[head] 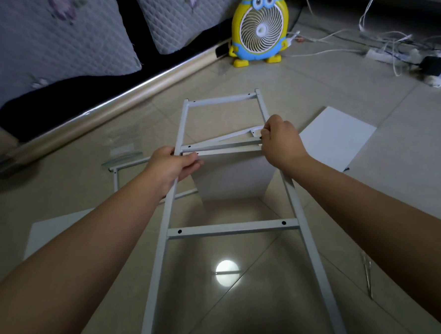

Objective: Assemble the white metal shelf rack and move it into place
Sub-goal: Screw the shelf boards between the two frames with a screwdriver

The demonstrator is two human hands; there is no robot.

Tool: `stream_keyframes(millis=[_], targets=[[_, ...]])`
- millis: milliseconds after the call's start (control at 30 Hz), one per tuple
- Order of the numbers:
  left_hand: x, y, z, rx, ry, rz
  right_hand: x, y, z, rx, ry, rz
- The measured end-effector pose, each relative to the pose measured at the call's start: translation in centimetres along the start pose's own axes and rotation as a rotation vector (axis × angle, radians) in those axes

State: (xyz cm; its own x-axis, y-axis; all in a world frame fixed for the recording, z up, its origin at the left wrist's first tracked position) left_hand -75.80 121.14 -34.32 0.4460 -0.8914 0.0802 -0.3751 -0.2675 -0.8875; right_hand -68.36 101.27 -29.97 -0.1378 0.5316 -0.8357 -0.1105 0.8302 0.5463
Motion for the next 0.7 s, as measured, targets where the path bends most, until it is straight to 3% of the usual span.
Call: stream_keyframes(millis=[333,700], targets=[[0.2,-2.0,0.6,0.103,-0.129,0.296,-2.2,0.1,-0.1,-0.037,-0.056,-0.014],[-0.5,-1.7,0.2,0.111,-0.140,0.301,-1.4,-0.7,0.0,-0.002,-0.052,0.068]])
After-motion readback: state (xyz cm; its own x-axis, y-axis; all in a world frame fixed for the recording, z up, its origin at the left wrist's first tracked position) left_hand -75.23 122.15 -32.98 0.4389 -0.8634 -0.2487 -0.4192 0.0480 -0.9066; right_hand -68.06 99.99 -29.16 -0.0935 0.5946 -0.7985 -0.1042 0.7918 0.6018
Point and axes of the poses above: each hand's wrist, its own z-axis towards the middle knuckle, its own x-axis out of the palm, y = z × x, the point moved 9 cm from there along z, towards the middle knuckle, and after that the axes turned 4 degrees about -z, right-handed, at the moved point
